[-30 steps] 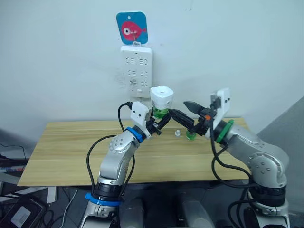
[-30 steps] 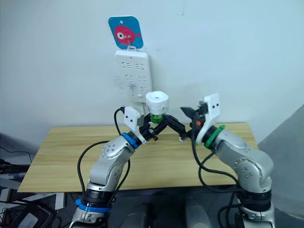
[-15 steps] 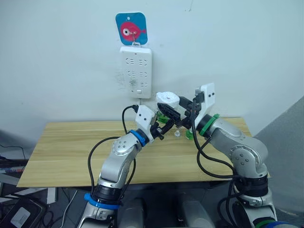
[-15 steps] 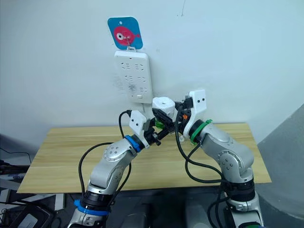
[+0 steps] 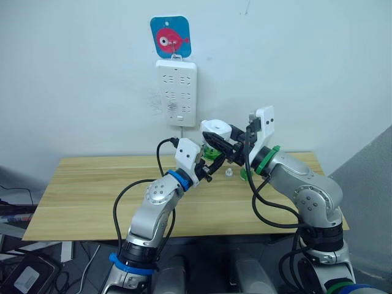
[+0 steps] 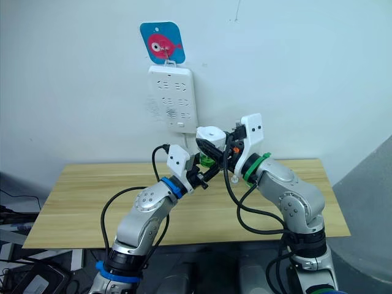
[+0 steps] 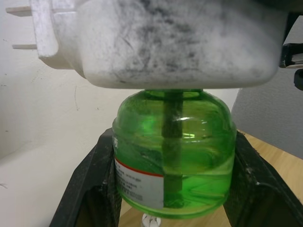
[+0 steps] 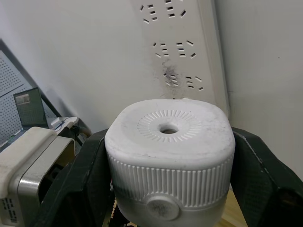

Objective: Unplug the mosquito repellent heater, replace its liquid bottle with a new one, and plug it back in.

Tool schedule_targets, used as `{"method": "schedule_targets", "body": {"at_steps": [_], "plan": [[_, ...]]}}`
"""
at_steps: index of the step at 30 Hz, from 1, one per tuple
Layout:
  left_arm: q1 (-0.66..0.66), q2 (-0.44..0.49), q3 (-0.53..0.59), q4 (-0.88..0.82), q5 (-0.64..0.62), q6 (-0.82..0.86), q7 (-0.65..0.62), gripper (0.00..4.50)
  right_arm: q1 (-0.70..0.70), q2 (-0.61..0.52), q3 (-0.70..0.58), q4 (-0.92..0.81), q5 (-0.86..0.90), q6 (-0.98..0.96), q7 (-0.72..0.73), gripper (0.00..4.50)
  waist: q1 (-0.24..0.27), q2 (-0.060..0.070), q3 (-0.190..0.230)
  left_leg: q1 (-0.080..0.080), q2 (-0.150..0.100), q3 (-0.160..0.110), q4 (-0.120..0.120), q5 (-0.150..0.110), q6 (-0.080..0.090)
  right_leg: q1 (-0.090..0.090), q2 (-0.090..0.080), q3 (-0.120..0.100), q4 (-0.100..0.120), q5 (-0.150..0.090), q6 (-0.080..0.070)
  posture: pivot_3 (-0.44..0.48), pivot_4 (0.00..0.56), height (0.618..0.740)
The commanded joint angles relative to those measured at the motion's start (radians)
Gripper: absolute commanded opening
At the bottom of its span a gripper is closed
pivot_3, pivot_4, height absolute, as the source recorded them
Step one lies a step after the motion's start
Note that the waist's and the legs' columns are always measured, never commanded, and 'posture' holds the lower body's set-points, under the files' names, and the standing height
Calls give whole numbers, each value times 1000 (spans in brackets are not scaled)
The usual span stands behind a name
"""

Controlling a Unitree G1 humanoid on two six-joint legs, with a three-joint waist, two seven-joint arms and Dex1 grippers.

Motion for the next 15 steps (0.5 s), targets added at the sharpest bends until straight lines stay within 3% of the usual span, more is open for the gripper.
{"method": "schedule_targets", "body": {"at_steps": [1,3,8,15], "plan": [[52,51,48,-60,-12,-34,-20,3882,20,-83,32,8,-122,-134,70,3035,7,0,-1,0,0,0,0,0,0,0,0,0,0,0,0,-32,133,740],[81,78,108,-76,-19,-35,2,4476,40,-92,29,37,-150,-178,78,3035,12,0,-1,0,0,0,0,0,0,0,0,0,0,0,0,-21,129,740],[39,174,290,-74,-62,-7,35,4500,63,-90,20,106,-232,-266,76,3035,26,0,-1,0,1,0,0,0,0,0,0,0,0,0,0,7,127,740],[-215,281,337,118,-102,20,-48,4500,48,-89,14,149,-273,-318,106,3035,56,-2,-2,0,-1,0,1,0,0,0,-1,-1,-1,0,0,19,126,740]]}}
